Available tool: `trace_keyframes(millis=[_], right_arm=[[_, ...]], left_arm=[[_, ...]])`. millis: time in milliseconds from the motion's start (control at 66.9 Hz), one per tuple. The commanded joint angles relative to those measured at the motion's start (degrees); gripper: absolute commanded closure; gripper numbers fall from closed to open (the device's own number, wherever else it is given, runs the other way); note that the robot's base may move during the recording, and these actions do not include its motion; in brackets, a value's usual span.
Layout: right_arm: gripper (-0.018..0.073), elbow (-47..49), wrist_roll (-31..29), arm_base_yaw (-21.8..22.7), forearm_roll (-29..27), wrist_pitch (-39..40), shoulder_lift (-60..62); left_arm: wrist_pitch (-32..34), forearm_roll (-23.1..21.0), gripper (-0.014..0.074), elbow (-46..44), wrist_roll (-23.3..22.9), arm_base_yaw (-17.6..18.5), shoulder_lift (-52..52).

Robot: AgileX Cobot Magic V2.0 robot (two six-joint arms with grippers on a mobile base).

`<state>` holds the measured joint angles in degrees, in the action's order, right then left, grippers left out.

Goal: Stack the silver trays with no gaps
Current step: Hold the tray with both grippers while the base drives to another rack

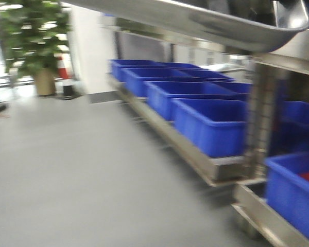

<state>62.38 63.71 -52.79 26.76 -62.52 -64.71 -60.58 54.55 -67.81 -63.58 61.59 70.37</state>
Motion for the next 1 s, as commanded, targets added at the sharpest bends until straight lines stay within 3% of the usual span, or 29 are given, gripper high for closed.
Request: trace_keyframes(millis=[0, 986], right_arm=[[0.0574, 0.37, -1.24, -0.33, 0.83, 0.03, 0.35], [0.0574, 0.37, -1.24, -0.33, 0.83, 0.03, 0.35]], left_arm=[[0.08, 3.08, 0.0612, -0.37, -0.08, 0.04, -0.46], [0.08, 3.06, 0.0612, -0.37, -0.08, 0.04, -0.46]])
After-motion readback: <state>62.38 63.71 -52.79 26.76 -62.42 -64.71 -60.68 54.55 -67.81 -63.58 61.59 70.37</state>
